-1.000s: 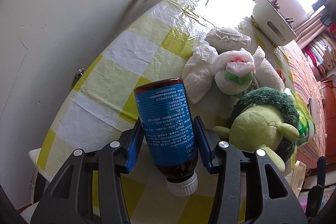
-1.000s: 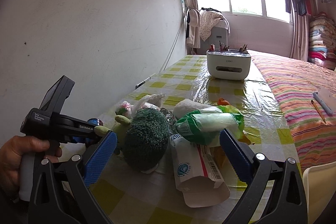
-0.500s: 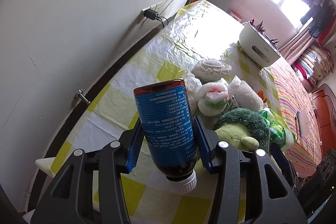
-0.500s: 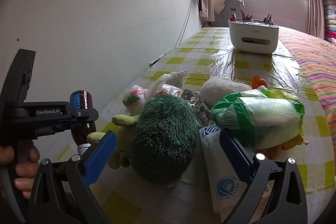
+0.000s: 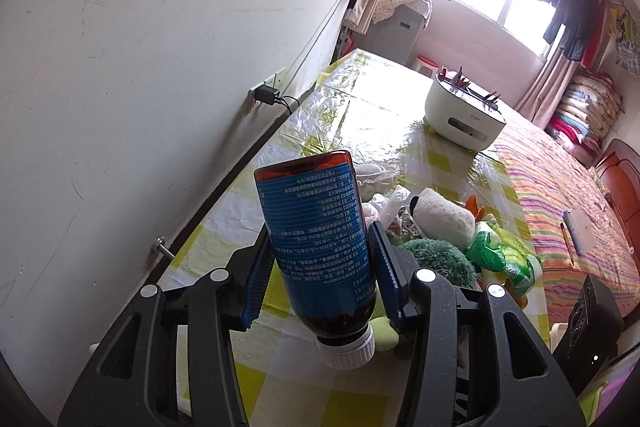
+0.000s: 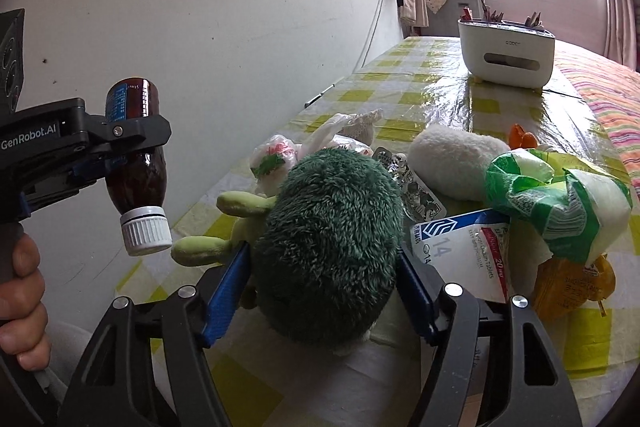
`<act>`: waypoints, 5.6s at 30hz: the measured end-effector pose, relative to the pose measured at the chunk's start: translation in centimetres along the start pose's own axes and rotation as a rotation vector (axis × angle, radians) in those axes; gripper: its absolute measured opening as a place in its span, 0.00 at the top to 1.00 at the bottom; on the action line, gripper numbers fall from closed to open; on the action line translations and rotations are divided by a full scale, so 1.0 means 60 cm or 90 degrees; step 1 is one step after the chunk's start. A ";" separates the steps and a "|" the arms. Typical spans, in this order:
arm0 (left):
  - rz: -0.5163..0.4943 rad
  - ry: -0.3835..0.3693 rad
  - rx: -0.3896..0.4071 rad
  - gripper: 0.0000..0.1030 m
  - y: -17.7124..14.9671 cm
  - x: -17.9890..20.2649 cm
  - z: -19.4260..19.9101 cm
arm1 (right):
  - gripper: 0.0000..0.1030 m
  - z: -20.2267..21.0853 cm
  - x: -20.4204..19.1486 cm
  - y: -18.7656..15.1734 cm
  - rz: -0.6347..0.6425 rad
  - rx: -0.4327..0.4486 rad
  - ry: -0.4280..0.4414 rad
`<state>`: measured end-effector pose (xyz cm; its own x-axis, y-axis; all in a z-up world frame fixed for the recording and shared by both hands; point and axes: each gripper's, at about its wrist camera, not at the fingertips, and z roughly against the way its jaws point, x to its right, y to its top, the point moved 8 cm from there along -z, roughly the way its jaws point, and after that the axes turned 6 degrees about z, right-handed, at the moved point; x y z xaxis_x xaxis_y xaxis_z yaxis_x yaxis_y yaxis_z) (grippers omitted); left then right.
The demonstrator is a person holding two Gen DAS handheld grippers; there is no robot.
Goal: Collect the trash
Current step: 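Grasp the green fuzzy plush toy with the right tool while the left tool holds the bottle, then carry the plush toy to the white bin and open the right tool, then lower the blue bottle into the white bin and open the left tool, then move the left tool to the white medicine box and grasp it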
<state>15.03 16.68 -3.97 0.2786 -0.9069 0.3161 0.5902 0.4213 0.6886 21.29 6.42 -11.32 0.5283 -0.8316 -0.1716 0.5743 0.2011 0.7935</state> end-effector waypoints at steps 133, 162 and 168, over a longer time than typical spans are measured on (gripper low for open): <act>-0.325 -0.141 -0.054 0.13 -0.164 0.337 -0.011 | 0.26 0.499 0.403 -0.132 -0.342 0.296 -0.361; -0.126 -0.079 -0.343 0.15 -0.235 0.231 -0.166 | 0.26 0.366 0.305 -0.037 -0.255 0.251 -0.289; -0.105 -0.102 -0.383 0.35 -0.256 0.243 -0.182 | 0.26 0.353 0.299 -0.029 -0.250 0.247 -0.286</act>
<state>18.32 -2.94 -17.07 0.0581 -0.9300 0.3630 0.9506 0.1626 0.2643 16.54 -19.79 -3.42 -0.0282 -0.9546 -0.2967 0.3607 -0.2865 0.8876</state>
